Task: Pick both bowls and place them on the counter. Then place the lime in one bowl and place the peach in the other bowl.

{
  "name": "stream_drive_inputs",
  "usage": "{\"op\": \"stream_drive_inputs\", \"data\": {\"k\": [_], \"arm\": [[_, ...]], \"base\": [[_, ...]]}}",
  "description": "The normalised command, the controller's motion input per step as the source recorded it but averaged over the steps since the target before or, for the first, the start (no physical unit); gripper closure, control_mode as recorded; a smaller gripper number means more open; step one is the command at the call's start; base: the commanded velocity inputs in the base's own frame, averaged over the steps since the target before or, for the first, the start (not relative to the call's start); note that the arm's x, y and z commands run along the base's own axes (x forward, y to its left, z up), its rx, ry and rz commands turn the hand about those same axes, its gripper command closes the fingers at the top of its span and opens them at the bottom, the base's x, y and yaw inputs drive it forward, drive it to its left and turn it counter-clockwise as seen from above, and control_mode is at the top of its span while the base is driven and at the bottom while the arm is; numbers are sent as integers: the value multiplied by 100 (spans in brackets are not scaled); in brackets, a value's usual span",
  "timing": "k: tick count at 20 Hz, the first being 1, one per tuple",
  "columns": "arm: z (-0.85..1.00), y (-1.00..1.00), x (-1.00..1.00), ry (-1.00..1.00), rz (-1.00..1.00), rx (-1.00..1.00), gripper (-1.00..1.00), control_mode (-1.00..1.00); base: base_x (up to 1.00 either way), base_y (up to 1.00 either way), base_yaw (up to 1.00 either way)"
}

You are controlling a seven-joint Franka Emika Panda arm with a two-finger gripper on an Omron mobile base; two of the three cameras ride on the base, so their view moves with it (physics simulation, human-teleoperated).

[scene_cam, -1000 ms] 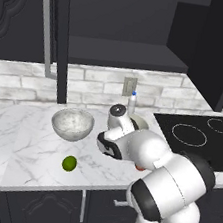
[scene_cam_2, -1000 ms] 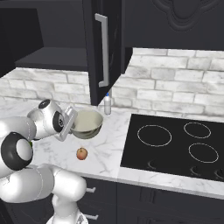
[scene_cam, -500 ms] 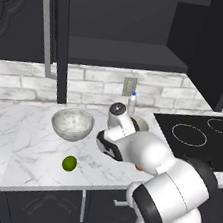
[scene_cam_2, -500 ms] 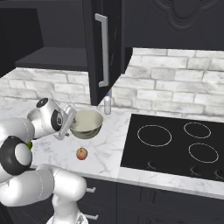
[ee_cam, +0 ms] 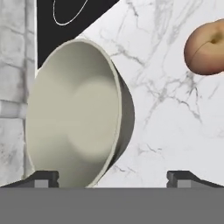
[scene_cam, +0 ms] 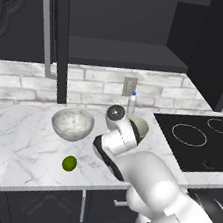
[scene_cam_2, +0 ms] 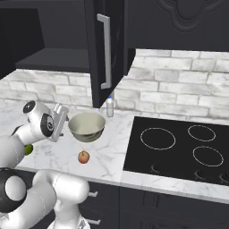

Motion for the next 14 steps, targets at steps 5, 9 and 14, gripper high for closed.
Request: {"op": "stream_drive_inputs", "data": {"k": [5, 9, 14], "arm": [[42, 15, -33, -11, 15, -4, -100, -100], [40, 16, -37, -3, 24, -5, -100, -100], [36, 17, -39, 0, 31, -5, -100, -100]], "base": [[0, 0, 0], [0, 0, 0], [0, 0, 0]]}}
